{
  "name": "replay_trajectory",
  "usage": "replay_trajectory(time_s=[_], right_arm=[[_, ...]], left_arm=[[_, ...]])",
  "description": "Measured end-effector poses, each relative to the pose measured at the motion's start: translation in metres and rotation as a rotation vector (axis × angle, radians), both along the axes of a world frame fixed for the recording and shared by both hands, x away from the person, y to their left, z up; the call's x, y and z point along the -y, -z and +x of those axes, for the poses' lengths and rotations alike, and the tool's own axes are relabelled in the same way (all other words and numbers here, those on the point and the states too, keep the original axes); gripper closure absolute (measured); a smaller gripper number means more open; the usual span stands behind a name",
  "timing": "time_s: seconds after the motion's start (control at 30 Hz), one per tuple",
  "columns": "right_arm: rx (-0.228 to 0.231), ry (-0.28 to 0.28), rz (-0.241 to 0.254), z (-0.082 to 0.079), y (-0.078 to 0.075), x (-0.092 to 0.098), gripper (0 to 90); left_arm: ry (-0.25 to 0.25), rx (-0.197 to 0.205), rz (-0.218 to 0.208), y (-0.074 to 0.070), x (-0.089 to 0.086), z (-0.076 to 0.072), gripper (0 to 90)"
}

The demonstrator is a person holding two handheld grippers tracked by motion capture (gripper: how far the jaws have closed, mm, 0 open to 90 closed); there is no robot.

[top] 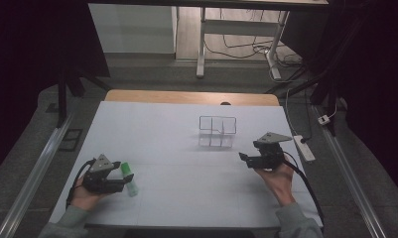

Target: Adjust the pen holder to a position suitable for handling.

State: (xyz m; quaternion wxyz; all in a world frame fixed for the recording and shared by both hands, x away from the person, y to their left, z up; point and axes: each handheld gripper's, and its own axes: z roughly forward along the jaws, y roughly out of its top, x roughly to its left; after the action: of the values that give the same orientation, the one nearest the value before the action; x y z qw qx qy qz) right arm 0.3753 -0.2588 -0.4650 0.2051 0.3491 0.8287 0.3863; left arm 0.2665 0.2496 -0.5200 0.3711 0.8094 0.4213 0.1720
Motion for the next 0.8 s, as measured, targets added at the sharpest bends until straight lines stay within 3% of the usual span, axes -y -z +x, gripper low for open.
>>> replay_trajectory(time_s=[0.17,0.3,0.57,0.77,0.8], right_arm=[[0.001,0.028,-0.009,0.012,0.001,-0.003,26.6],[0.006,0.05,-0.053,0.02,0.001,-0.006,27.4],[0.012,0.08,-0.06,0.035,0.002,-0.005,30.0],[-0.012,0.109,-0.04,0.05,0.005,-0.004,37.7],[-0.01,0.11,-0.041,0.054,0.008,-0.006,42.7]], left_arm=[[0.0,0.0,0.002,0.0,0.0,0.0,28.4],[0.001,0.002,0.0,0.0,0.0,0.0,28.5],[0.003,0.001,0.0,0.0,0.001,0.0,28.4],[0.005,0.003,0.0,-0.001,0.001,0.0,28.5],[0.003,0.002,0.001,-0.001,0.001,0.0,28.4]])
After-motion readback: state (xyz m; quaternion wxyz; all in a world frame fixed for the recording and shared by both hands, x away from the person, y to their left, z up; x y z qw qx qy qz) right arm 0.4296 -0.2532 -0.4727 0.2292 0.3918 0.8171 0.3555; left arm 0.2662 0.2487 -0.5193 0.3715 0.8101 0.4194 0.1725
